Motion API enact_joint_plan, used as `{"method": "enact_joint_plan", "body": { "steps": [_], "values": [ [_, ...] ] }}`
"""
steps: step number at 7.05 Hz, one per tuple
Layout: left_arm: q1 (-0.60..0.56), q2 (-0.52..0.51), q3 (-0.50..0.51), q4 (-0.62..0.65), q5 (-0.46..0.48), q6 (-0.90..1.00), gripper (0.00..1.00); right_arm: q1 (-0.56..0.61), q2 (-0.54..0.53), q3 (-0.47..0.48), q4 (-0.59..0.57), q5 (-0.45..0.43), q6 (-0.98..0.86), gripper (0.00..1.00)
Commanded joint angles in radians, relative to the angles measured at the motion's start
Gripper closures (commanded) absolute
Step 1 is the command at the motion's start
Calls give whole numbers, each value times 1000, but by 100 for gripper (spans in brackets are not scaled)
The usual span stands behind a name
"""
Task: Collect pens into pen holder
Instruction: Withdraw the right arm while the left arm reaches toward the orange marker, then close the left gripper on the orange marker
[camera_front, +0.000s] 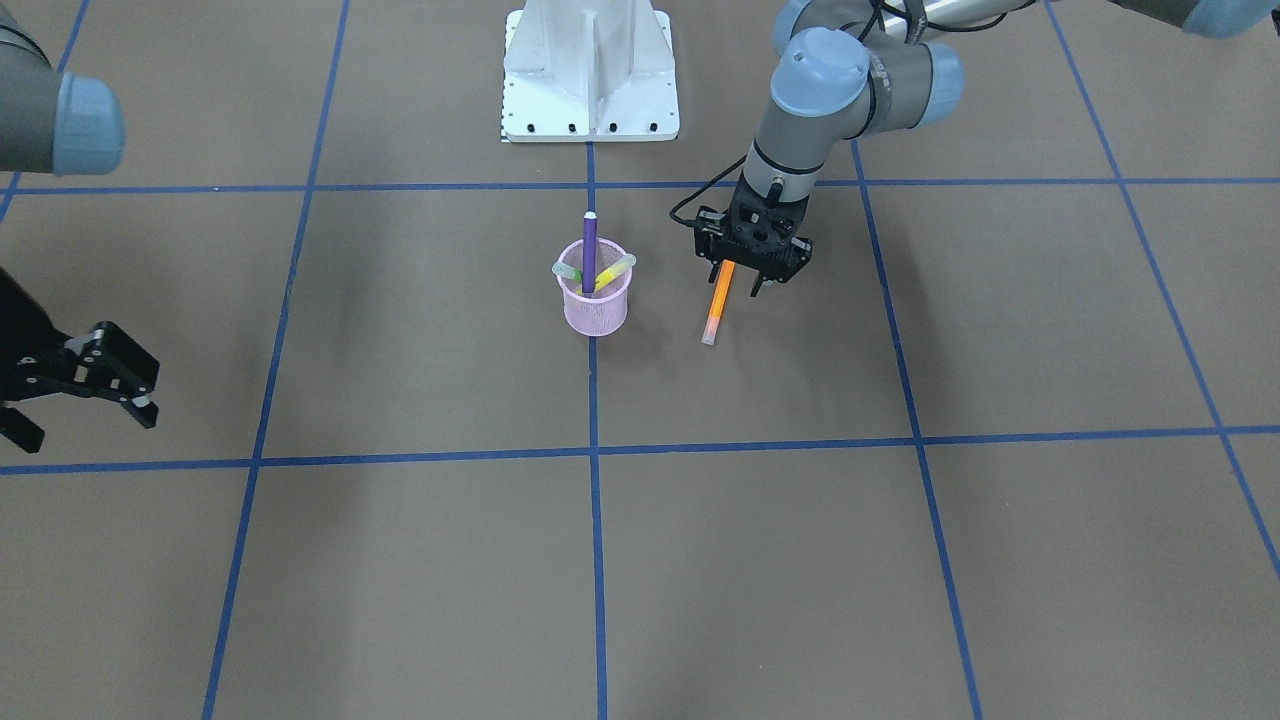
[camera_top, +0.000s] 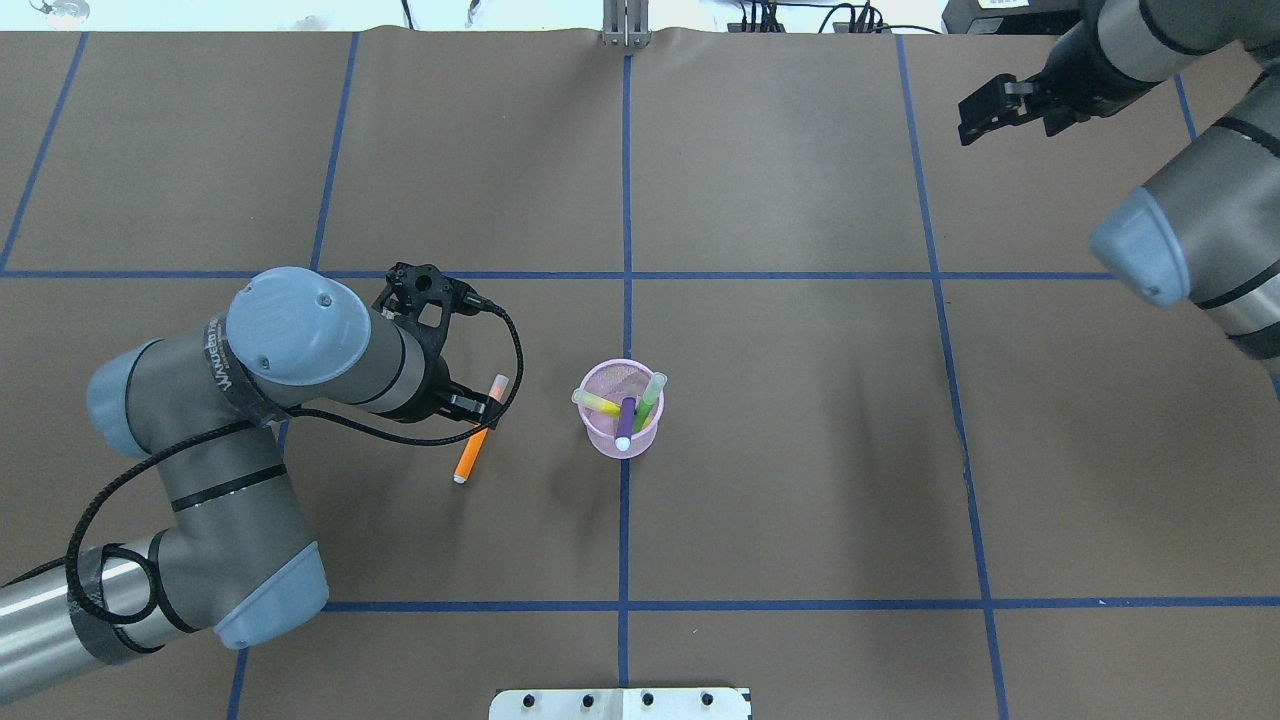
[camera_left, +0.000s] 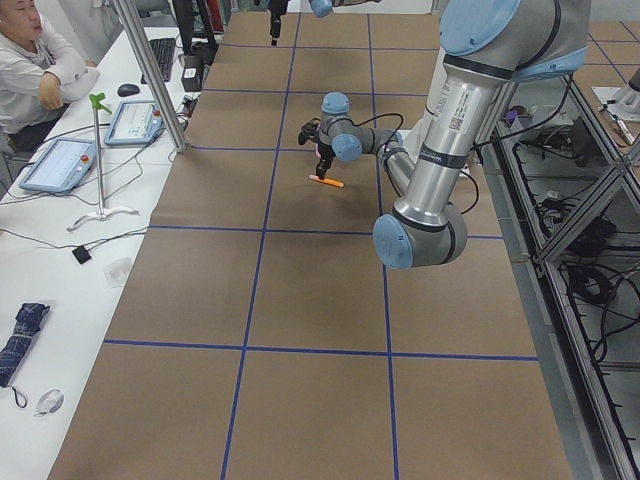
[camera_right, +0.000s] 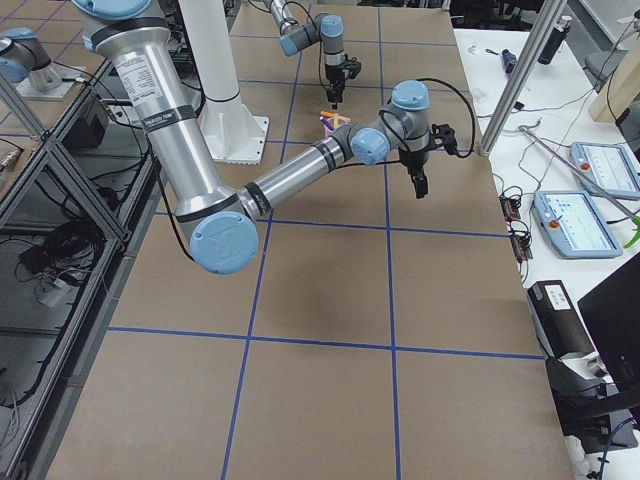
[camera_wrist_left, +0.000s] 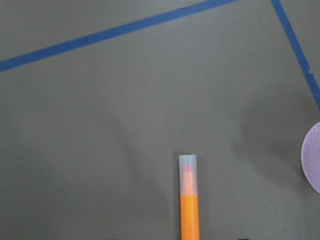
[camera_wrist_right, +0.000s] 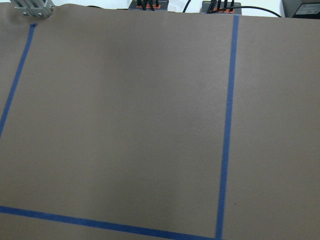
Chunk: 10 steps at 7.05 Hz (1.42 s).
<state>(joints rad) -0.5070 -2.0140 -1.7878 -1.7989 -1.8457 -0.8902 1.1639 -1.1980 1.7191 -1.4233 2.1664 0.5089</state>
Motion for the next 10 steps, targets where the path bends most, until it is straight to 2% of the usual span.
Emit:
{"method": "enact_joint_plan", "body": {
  "steps": [1,2,6,9,10],
  "values": [
    [5,-28,92,-98,0,2,44,69,-41,-39,3,55,-148,1],
    [7,-34,126,-137,0,2,47,86,-55,-39,3,58,-176,1],
    [7,-31,131,-134,0,4,58,88,-61,-39,3,55,-176,1],
    [7,-32,151,-134,0,4,58,88,-61,-39,3,55,-176,1],
    [7,-32,151,-134,0,4,64,88,-61,-39,3,55,-176,1]
  ]
}}
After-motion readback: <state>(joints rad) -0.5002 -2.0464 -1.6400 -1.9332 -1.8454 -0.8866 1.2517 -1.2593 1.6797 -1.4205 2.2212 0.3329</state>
